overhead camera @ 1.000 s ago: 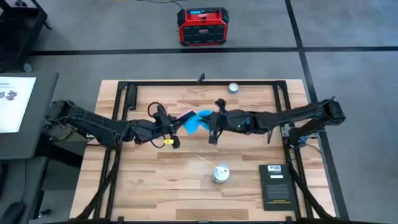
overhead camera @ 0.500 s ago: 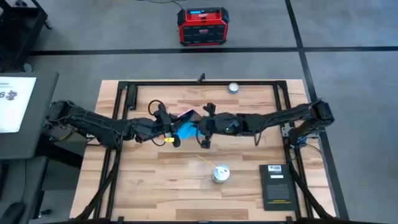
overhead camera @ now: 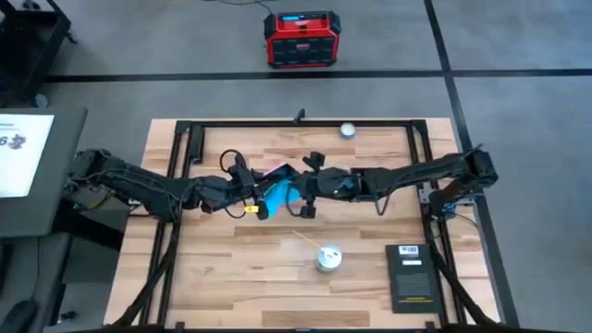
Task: Apply microfiber cloth
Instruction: Wipe the device with a microfiber cloth
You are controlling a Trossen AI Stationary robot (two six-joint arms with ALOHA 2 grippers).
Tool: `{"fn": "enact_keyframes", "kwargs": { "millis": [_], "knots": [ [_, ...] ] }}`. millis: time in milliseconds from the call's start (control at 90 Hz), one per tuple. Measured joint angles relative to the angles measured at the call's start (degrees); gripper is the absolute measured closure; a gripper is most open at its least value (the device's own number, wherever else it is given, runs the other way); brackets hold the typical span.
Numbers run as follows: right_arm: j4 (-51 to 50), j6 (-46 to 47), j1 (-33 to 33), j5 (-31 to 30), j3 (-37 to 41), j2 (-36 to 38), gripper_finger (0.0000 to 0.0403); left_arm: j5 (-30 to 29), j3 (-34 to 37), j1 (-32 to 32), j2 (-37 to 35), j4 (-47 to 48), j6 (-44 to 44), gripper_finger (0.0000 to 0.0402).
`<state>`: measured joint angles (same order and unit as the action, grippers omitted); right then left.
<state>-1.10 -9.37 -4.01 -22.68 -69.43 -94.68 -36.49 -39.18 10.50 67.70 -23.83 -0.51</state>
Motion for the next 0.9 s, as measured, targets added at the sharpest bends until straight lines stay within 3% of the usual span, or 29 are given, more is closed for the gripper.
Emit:
{"fn": "enact_keyframes", "kwargs": {
  "millis": [156, 589, 900],
  "knots": [
    [0.48, -0.13, 0.66, 0.22, 0.00, -0.51, 0.0403, -0.60, 0.00, 0.53, 0.01, 0.05, 0.07, 0.0398],
    [0.50, -5.96, 2.80, 0.94, 0.07, 6.74, 0.0403, -0.79, -0.15, 0.68, -0.13, -0.79, -0.41, 0.0398],
    [-1.05, -3.51, 2.84, 1.11, 0.49, 7.11, 0.0403, -0.01, -0.07, 0.68, 0.03, 0.38, -0.34, 0.0398]
  ]
}}
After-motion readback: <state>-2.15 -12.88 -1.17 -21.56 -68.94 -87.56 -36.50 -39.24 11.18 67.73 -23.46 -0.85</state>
